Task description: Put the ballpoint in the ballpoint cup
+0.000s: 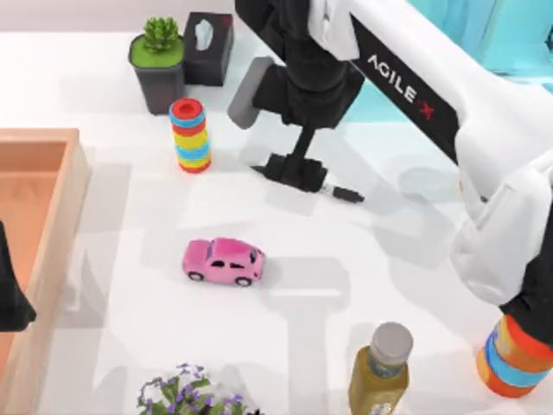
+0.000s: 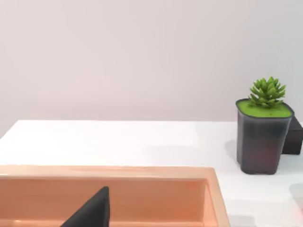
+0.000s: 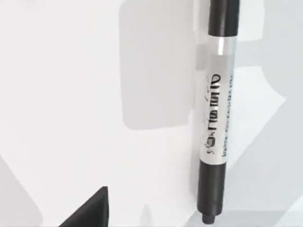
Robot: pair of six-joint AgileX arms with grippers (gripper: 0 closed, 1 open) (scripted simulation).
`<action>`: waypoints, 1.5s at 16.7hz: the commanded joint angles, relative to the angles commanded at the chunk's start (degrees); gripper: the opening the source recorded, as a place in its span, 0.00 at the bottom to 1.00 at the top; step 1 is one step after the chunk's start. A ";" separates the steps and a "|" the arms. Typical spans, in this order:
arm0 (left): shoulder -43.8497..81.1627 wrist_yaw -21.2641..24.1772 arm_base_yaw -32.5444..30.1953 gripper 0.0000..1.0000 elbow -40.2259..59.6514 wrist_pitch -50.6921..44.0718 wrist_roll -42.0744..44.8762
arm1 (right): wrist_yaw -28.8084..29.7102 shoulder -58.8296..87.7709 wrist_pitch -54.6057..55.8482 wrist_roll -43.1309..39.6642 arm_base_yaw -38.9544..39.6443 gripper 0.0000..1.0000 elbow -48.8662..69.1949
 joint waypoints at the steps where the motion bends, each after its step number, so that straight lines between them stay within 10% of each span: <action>1: 0.00 0.00 0.00 1.00 0.00 0.00 0.00 | 0.01 -0.16 0.72 -0.11 0.02 1.00 -0.74; 16: 0.00 0.00 0.00 1.00 0.00 0.00 0.00 | -0.11 -3.12 25.40 -1.52 -1.18 1.00 -28.23; 25: 0.00 0.00 0.00 1.00 0.00 0.00 0.00 | -0.11 -3.12 25.40 -1.52 -1.18 0.32 -28.23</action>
